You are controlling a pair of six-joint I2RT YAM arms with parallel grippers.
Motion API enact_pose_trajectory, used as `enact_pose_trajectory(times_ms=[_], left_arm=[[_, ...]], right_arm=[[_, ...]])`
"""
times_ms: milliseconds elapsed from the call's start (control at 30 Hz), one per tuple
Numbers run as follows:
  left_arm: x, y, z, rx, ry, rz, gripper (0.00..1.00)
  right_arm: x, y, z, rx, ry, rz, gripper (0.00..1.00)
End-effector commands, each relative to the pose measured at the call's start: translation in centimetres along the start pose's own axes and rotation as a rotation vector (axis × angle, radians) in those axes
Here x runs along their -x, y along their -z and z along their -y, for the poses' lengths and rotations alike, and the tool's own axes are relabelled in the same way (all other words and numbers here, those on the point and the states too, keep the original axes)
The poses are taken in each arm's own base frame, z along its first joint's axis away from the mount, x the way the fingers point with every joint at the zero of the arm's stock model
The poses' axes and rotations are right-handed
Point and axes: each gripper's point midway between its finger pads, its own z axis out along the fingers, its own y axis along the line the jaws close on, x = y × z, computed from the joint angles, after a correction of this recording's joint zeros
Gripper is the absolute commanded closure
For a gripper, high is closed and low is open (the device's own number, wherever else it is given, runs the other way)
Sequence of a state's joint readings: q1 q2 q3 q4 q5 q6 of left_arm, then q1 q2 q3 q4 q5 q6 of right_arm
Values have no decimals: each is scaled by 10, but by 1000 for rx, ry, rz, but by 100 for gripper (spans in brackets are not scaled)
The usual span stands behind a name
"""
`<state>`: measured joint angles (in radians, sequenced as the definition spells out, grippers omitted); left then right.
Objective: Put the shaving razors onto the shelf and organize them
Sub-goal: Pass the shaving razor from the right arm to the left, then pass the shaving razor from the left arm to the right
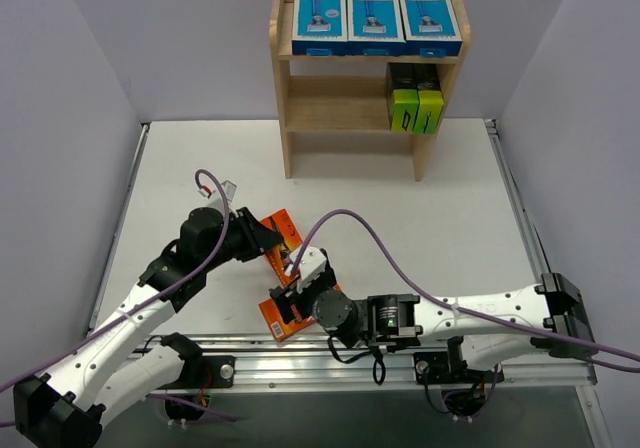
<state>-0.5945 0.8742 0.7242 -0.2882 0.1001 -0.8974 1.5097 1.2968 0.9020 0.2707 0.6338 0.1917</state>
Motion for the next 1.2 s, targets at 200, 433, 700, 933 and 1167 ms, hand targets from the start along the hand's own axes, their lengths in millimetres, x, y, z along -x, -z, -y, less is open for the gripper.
enact_pose_trajectory(times_ms=[200,433,700,933,1167], left_arm=[[30,13,21,-244,-114,34,98],[28,39,34,-343,-123,95,98],[29,64,51,-424,-133,142,98],[26,72,51,-442,-69,143,98],[27,77,64,-540,15,143,98]], right_arm=[[4,21,35,18,-470,93,31],[8,31,62,105,-771,193,51],[-13,20,48,152,-939,147,49],[-23,23,49,183,-962,171,46],[-11,36,52,257,-999,252,47]])
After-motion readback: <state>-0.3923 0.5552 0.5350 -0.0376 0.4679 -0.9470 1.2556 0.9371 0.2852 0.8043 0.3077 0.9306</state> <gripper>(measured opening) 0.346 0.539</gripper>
